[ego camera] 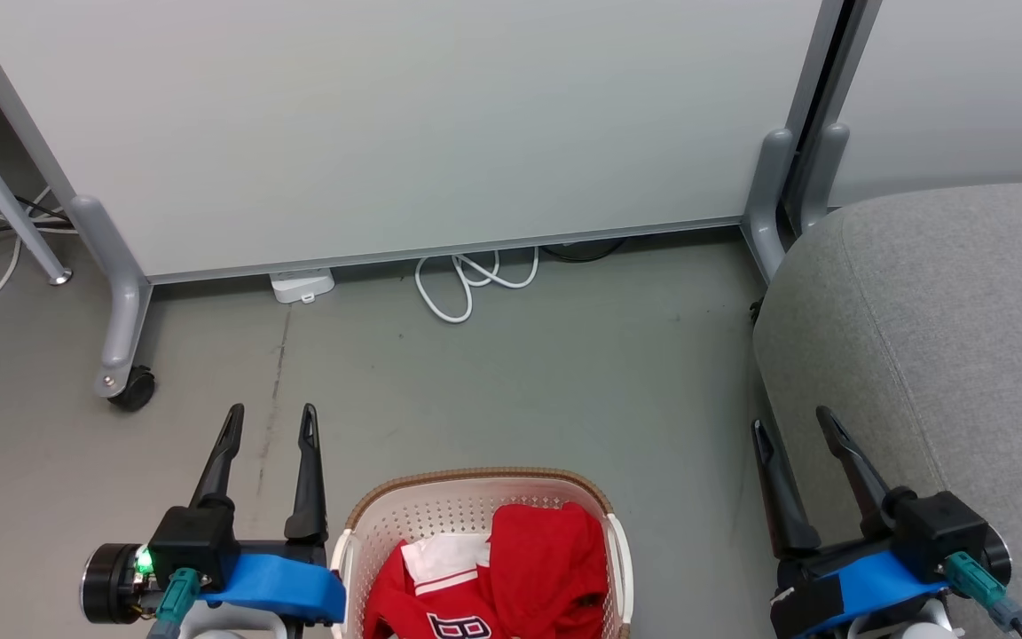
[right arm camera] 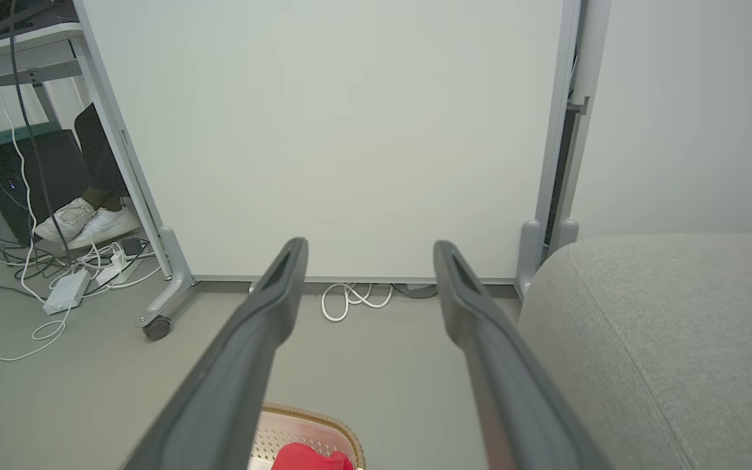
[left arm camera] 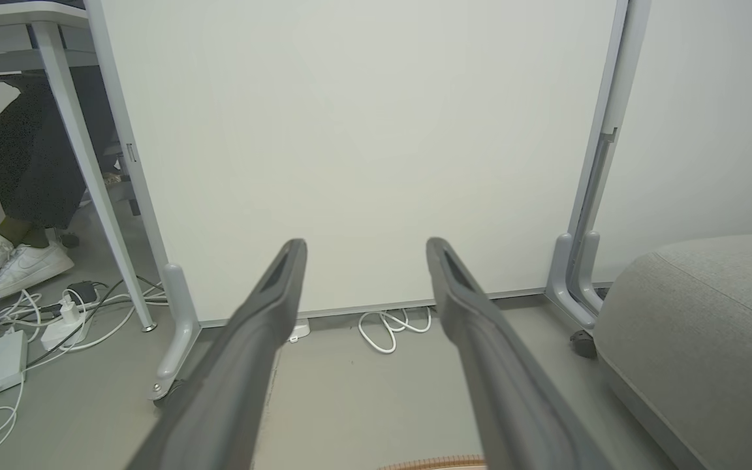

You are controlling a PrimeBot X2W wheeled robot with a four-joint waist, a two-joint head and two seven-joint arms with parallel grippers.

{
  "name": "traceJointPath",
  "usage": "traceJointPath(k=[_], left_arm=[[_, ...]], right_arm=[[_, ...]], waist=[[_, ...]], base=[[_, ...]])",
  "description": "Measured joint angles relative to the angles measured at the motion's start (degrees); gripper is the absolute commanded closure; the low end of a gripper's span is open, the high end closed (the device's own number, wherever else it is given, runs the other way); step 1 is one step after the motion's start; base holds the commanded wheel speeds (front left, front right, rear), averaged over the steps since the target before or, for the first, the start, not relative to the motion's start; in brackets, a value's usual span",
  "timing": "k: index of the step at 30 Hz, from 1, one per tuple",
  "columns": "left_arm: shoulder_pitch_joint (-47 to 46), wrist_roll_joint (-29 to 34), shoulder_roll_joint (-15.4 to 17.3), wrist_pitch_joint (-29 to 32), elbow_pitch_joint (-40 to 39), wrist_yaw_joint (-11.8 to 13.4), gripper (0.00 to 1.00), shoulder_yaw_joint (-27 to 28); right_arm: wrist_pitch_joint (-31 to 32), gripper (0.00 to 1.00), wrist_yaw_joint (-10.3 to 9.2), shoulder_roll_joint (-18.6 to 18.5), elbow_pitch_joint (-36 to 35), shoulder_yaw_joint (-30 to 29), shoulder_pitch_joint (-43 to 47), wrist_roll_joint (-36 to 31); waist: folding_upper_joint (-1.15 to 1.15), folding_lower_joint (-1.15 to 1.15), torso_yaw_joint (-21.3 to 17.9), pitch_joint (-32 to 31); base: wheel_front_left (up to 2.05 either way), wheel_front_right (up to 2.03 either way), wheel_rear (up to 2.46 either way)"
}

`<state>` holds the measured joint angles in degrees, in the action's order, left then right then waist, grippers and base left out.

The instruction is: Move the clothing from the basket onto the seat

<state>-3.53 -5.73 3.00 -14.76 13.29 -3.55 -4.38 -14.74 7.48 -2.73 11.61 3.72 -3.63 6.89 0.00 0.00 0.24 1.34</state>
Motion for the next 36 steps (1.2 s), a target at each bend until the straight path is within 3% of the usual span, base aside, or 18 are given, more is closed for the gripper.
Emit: traceJointPath(k=[21, 36], left_arm=[[-0.98, 1.25, -0.04, -0.23, 3.52, -1.63, 0.0, -1.31], [-18.05, 5.68, 4.97, -0.3, 18.02, -3.58, 0.0, -10.37]], right_arm=[[-0.31, 0.0, 0.0, -0.04, -0.58, -0.6, -0.16, -0.38], [-0.4, 0.0, 0.0, -0.1, -4.43, 0.76, -9.52, -0.43]], waist=[[0.0, 0.0, -0.3, 1.03], [0.0, 0.0, -4.88, 13.56]], base=[[0.0, 0.0, 0.0], [0.0, 0.0, 0.0]])
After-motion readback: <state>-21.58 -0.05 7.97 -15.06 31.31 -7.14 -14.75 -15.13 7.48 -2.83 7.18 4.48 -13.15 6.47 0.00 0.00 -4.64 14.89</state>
